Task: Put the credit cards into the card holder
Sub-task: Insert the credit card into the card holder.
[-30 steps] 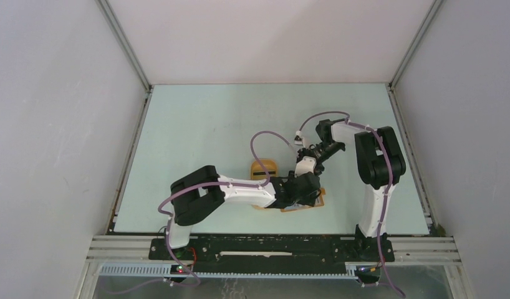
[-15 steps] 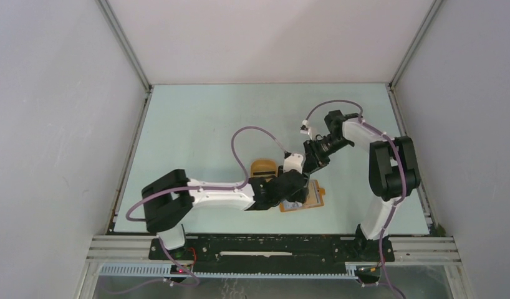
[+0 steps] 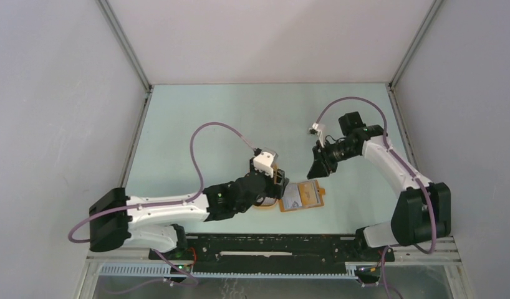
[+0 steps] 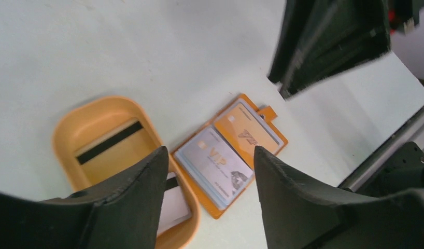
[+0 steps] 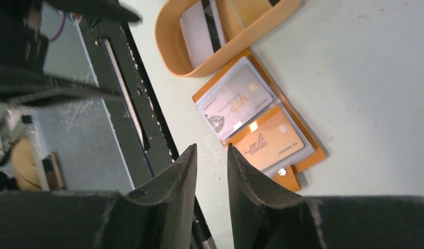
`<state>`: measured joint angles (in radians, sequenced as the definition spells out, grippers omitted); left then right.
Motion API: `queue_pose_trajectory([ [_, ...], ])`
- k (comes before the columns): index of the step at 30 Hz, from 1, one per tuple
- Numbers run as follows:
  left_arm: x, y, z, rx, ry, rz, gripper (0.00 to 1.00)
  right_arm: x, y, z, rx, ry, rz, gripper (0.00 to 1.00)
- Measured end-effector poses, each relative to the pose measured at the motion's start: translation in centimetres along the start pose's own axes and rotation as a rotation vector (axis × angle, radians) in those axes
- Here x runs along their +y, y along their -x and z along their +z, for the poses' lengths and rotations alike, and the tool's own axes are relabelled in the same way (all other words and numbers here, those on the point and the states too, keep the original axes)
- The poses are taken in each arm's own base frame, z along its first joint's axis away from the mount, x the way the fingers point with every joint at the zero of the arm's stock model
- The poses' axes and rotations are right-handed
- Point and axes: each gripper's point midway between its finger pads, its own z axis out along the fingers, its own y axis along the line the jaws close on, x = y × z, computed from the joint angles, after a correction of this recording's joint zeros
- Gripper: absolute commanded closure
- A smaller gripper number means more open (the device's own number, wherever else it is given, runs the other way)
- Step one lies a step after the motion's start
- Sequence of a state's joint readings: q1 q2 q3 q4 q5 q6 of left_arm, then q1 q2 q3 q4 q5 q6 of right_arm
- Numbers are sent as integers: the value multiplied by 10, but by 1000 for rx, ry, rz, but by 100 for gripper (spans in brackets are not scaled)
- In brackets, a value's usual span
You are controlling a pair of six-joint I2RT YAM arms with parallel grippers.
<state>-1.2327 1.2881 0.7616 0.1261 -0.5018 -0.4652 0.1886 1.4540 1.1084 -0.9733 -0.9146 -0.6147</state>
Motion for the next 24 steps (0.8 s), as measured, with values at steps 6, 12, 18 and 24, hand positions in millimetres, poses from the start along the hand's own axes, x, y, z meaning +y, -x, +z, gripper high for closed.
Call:
queue_pose_trajectory([
  [6,28,10,-25,-102,29,26,0,39,-28,24,34,27,-339,51],
  [12,48,5,-40,-146,25,19,0,49,-57,51,117,51,-622,49],
  [18,48,-15,-50,-183,-77,-40,1,15,-61,74,215,-35,-658,48],
  [24,30,-31,-47,-160,-189,-91,8,-17,-56,82,302,-126,-551,59],
])
